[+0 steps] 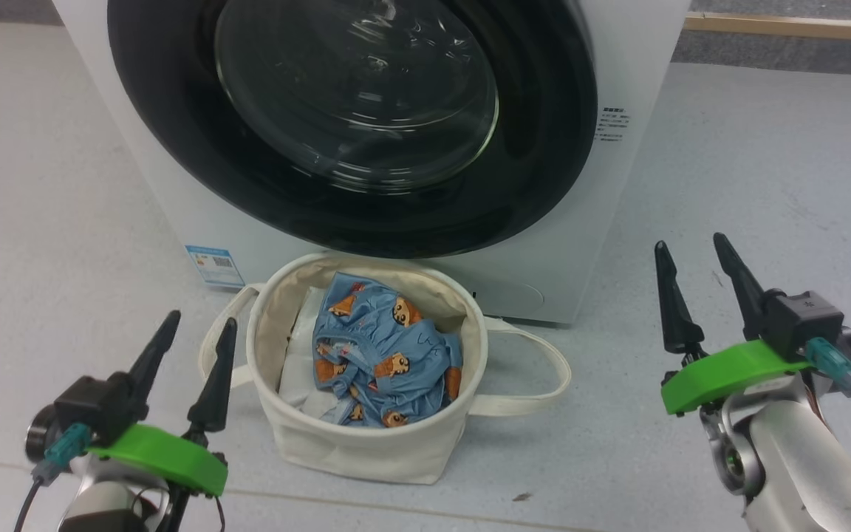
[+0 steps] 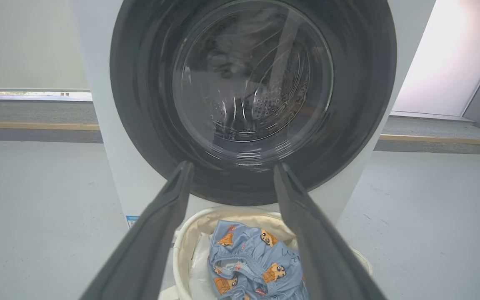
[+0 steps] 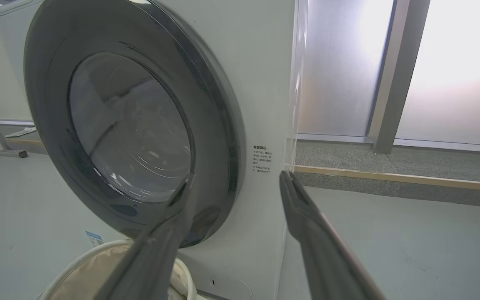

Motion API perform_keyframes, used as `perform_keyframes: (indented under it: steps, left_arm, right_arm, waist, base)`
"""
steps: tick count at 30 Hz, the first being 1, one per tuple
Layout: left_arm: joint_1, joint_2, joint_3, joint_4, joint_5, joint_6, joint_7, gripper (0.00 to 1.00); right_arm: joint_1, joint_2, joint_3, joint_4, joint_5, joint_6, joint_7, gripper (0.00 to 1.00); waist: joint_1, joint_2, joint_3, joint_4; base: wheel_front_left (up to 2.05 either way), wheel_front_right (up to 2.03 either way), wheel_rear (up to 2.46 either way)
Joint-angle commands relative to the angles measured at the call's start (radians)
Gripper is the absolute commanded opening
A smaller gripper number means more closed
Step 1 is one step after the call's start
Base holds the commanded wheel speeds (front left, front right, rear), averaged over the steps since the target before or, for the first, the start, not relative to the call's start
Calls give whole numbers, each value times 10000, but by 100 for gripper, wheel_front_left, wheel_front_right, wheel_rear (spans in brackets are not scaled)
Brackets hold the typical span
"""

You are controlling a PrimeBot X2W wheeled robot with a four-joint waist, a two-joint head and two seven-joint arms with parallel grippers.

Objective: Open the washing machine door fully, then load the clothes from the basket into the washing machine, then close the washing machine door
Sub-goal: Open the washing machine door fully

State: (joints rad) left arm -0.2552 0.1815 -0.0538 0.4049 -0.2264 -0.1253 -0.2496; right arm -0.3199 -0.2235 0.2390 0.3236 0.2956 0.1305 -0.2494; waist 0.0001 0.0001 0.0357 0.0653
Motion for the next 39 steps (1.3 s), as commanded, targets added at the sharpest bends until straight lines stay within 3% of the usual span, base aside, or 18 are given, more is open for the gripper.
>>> perform_keyframes:
  steps: [1, 20, 28, 36, 37, 38, 39]
  left_arm:
    - [-468, 320, 360, -312, -58, -50, -122, 100]
    - [-427, 308, 501, -437, -411, -53, -122, 100]
    - [-327, 7, 559, -554, -1496, -53, -122, 100]
    - [-341, -21, 499, -785, -1142, -53, -122, 100]
    - [-330, -1, 478, -772, -1130, -53, -122, 100]
    - [-328, 26, 493, -771, -1108, -53, -122, 100]
    - [-328, 37, 518, -763, -1106, -53, -122, 100]
  right_arm:
    - [-150, -10, 171, -298, 52, 2, -124, 100]
    - [-188, 126, -294, 28, 141, 2, -124, 100]
    - [-459, 414, -1281, 208, 326, 2, -124, 100]
    - [-1434, 368, -1968, 395, 947, 2, -124, 100]
    - [-1560, 356, -2081, 432, 1035, 2, -124, 97]
    - [-1681, 371, -2202, 472, 1202, 2, -124, 47]
    - [-1787, 329, -2290, 529, 1267, 2, -124, 19]
  waist:
    - [-1, -1, 24, 1]
    - [-1, -1, 172, 26]
    - [-1, -1, 543, 212]
    - [-1, -1, 1202, 490]
    - [-1, -1, 1271, 535]
    - [-1, -1, 1338, 584]
    - [-1, -1, 1395, 641]
  base:
    - [70, 70, -139]
    - [14, 14, -29]
    - [0, 0, 0]
    - [0, 0, 0]
    - [0, 0, 0]
    - [0, 0, 0]
    - [0, 0, 0]
